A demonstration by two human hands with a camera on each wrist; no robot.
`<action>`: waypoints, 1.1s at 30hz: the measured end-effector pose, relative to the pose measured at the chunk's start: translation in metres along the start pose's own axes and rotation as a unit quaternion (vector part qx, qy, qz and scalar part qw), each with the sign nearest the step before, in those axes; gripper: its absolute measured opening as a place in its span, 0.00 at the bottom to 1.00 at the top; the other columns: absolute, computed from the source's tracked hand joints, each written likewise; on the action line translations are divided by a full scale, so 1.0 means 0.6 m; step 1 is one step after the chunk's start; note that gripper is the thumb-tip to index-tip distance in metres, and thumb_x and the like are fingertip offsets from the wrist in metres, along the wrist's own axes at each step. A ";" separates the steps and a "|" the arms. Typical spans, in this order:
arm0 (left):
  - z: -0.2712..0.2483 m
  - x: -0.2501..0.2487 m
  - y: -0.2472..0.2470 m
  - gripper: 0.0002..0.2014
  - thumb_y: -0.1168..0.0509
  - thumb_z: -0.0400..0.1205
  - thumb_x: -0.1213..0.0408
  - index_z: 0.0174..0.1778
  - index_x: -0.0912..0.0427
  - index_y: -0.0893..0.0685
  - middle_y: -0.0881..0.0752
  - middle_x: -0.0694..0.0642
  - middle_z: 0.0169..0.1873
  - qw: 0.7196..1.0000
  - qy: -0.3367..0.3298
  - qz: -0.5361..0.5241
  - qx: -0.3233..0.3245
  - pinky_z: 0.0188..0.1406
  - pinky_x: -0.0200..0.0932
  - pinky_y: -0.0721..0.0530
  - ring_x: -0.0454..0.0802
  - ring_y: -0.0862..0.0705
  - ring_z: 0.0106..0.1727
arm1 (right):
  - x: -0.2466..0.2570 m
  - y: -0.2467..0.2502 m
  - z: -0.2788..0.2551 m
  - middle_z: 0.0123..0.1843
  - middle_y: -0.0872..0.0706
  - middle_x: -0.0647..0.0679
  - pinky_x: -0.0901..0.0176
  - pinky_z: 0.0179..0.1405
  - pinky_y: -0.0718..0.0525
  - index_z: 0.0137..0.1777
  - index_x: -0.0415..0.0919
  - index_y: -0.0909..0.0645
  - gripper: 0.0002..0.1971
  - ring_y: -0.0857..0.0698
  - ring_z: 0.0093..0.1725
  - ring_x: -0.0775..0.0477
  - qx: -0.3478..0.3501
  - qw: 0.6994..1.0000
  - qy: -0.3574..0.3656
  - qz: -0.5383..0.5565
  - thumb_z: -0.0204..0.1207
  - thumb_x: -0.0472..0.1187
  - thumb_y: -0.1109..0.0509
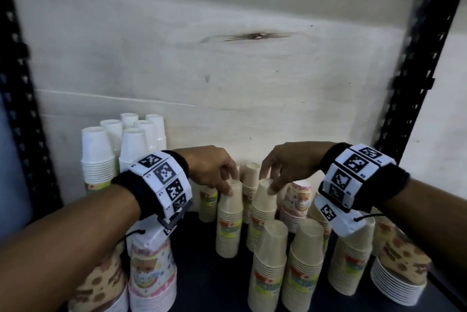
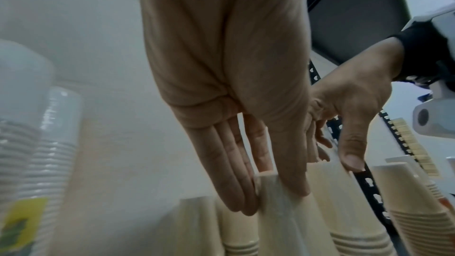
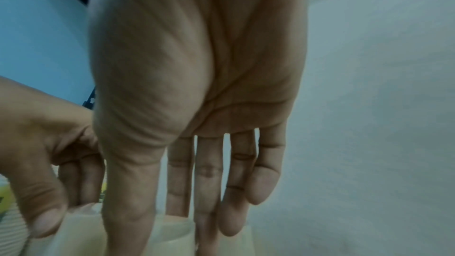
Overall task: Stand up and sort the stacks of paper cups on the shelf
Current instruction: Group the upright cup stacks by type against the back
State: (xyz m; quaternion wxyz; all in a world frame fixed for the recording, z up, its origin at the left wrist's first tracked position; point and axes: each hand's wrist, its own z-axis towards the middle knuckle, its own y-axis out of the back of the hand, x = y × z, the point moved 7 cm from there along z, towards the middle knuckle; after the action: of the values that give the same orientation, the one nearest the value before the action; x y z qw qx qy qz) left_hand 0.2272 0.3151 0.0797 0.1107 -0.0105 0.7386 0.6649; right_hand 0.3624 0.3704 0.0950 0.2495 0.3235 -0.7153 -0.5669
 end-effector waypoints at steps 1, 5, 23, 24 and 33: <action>-0.001 0.015 0.004 0.22 0.25 0.74 0.49 0.64 0.47 0.16 0.13 0.45 0.55 1.000 0.012 -0.001 -0.004 0.57 0.40 0.19 0.43 0.16 0.53 | 0.009 0.003 0.012 0.52 0.11 0.57 0.62 0.47 0.24 0.64 0.53 0.17 0.21 0.17 0.50 0.55 -0.005 1.000 0.007 -0.004 0.71 0.55 0.22; 0.004 0.058 0.008 0.22 0.25 0.75 0.51 0.65 0.47 0.17 0.14 0.44 0.56 0.999 0.050 -0.005 -0.006 0.55 0.38 0.21 0.43 0.17 0.52 | 0.044 0.013 0.057 0.55 0.12 0.55 0.59 0.53 0.22 0.62 0.53 0.16 0.21 0.17 0.53 0.52 -0.009 0.999 0.024 -0.022 0.70 0.56 0.22; 0.028 0.094 -0.001 0.22 0.25 0.75 0.52 0.66 0.48 0.16 0.13 0.47 0.57 0.996 0.085 0.004 0.006 0.61 0.45 0.17 0.47 0.13 0.54 | 0.076 0.008 0.133 0.56 0.10 0.48 0.50 0.61 0.16 0.62 0.51 0.17 0.22 0.13 0.55 0.46 0.049 0.996 0.025 -0.076 0.70 0.55 0.21; 0.028 0.094 0.000 0.22 0.25 0.75 0.51 0.65 0.48 0.16 0.12 0.47 0.56 0.996 0.086 0.002 0.006 0.60 0.44 0.16 0.46 0.13 0.53 | 0.075 0.009 0.135 0.56 0.10 0.48 0.50 0.61 0.16 0.62 0.51 0.17 0.22 0.13 0.56 0.46 0.045 0.996 0.024 -0.078 0.70 0.55 0.21; 0.027 0.093 0.009 0.22 0.27 0.77 0.51 0.67 0.49 0.16 0.12 0.47 0.58 0.996 0.086 0.028 0.004 0.60 0.43 0.18 0.46 0.15 0.54 | 0.065 0.009 0.140 0.55 0.09 0.47 0.51 0.61 0.16 0.63 0.50 0.17 0.22 0.13 0.56 0.45 0.036 0.997 0.011 -0.074 0.70 0.55 0.21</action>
State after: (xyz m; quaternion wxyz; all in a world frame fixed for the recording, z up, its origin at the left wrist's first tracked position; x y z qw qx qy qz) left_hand 0.1742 0.3391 0.0734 0.0279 -0.0463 0.7483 0.6611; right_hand 0.2748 0.3963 0.0802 0.2031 0.3907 -0.7066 -0.5539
